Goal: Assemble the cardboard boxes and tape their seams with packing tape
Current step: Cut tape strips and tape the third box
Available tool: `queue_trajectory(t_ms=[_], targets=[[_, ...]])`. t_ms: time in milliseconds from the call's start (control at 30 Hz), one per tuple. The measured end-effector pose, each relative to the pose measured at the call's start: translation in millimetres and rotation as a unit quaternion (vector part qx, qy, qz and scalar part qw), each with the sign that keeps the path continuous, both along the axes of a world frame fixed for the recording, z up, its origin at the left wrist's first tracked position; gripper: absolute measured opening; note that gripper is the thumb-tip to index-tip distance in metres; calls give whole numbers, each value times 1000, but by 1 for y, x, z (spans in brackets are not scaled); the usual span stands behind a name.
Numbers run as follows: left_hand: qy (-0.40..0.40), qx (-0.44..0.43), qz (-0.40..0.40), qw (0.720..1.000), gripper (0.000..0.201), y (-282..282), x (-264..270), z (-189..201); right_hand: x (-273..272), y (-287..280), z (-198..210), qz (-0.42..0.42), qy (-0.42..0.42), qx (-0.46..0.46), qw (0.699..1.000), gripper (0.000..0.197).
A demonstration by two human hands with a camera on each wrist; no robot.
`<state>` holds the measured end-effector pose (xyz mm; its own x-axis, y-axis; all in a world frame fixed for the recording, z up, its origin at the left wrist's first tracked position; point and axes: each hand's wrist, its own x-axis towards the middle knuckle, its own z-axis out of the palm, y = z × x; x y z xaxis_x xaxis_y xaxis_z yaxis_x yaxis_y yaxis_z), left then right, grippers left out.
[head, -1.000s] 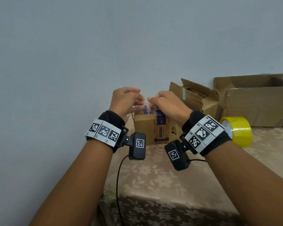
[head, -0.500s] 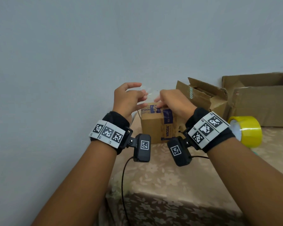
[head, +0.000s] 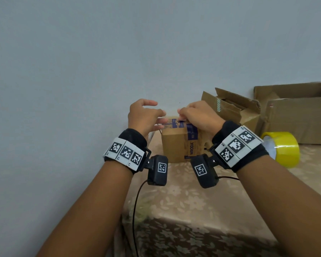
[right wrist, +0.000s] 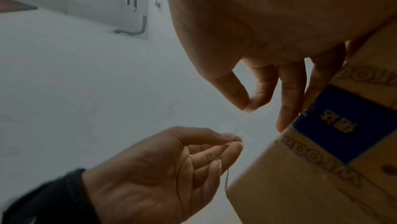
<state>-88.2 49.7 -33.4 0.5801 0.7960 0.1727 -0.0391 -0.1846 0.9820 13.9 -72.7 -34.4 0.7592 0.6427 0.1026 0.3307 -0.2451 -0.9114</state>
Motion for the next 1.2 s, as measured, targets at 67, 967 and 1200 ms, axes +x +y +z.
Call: queue_trajectory(t_ms=[67,967,1200], targets=[[21,27,12,999,33,2,1,-3,-2,5,-3,-14,-32,-13,999,34],[98,-38,-6,994,32,19,-2,-24,-6,27,-22,-102,-198,-158,962,36],[125,-69,-41,989,20,18,-5,-32,-7,27,-22,-103,-211,-167,958,31]])
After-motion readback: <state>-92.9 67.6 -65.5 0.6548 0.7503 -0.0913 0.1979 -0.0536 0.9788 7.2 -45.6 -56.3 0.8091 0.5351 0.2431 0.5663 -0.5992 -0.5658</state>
